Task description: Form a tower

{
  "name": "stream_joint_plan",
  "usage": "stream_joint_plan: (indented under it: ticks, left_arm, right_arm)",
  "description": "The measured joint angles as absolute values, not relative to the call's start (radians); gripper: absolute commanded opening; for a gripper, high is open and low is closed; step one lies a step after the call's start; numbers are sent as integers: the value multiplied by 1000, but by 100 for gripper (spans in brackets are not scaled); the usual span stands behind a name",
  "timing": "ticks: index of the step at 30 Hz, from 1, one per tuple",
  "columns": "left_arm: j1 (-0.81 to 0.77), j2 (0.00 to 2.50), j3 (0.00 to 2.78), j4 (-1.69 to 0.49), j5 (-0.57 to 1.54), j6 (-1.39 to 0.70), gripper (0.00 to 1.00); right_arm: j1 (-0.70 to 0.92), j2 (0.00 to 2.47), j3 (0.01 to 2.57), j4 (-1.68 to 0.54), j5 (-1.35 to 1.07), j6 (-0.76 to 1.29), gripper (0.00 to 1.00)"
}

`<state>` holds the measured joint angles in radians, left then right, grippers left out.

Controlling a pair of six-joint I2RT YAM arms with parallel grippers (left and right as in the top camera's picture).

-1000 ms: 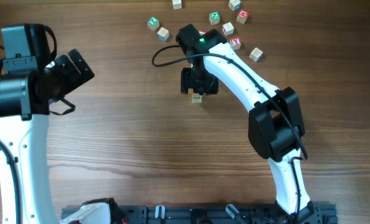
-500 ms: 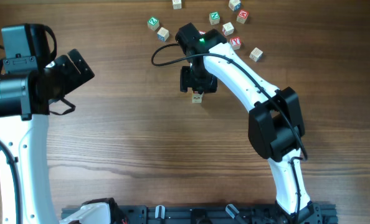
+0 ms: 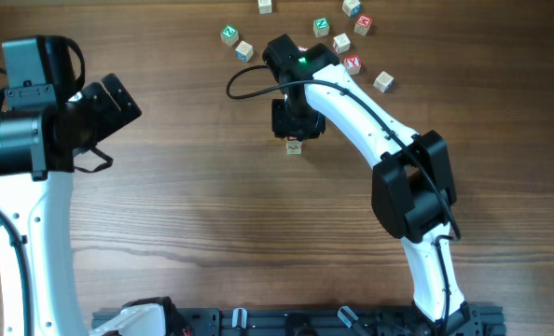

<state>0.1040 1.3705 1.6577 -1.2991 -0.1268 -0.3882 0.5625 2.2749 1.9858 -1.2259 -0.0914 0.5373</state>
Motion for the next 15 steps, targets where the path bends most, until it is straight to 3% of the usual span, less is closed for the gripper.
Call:
stream_joint_plan:
  ticks: [3, 8, 15]
  left_arm:
    - [104, 1370, 1658, -1299, -127, -388, 100]
    - [104, 1370, 1658, -1299, -127, -388, 100]
    - [104, 1370, 1658, -1299, -127, -388, 100]
  right_arm:
    - [562, 2275, 1986, -1226, -90, 530, 70]
    - [562, 2275, 1986, -1226, -80, 522, 93]
    - [562, 2295, 1986, -1222, -50, 503, 97]
